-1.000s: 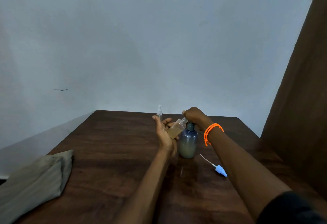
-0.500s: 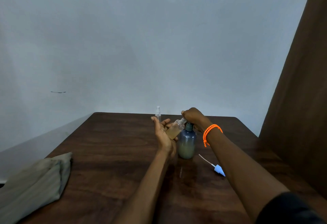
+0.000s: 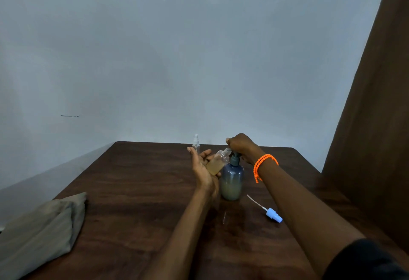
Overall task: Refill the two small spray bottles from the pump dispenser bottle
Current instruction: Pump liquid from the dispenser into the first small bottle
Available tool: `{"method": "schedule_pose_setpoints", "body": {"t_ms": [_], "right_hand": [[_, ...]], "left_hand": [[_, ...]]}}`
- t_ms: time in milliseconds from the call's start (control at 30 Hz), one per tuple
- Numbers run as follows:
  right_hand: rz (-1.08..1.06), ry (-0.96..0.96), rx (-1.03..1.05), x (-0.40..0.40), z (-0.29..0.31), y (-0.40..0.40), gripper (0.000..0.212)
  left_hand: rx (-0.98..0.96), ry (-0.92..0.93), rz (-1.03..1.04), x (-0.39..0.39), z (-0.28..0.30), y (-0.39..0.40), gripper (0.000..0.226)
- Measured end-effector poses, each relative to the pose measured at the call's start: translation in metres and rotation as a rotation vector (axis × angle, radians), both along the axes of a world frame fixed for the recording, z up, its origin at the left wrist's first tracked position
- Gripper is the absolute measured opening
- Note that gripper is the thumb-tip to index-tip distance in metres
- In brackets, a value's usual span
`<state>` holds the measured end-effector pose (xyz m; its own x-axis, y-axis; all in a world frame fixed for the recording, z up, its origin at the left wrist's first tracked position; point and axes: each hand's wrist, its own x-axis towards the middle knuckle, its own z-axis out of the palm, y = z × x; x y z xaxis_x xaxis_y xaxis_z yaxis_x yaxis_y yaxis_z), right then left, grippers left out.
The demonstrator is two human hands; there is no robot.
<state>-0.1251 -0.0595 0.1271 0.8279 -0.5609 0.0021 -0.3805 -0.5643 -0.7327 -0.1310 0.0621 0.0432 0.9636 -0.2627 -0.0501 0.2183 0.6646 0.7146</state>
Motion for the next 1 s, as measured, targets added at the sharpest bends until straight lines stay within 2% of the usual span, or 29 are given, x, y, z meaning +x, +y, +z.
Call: {"method": "schedule_pose_setpoints", "body": {"t_ms": [200,433,700,1000], "right_hand": [[0.010,-0.004,0.041,0.006,-0.013,0.002,0.031],[-0.006,-0.019,0.046,0.002,0.001,0.004,0.035],[-0.004,-0.041,0.041,-0.002,-0.009,0.003,0.034],[-0.017,-0.022,0.014,-0.001,-0.009,0.005,0.033]], "left_hand": [[0.024,-0.023,0.008,0.005,-0.002,0.001,0.089],[0.015,0.001,0.007,0.001,-0.001,0.000,0.082],[0.026,-0.005,-0.002,0.005,-0.005,0.000,0.081],[0.025,-0.009,0.020,0.007,-0.006,-0.002,0.093]]}}
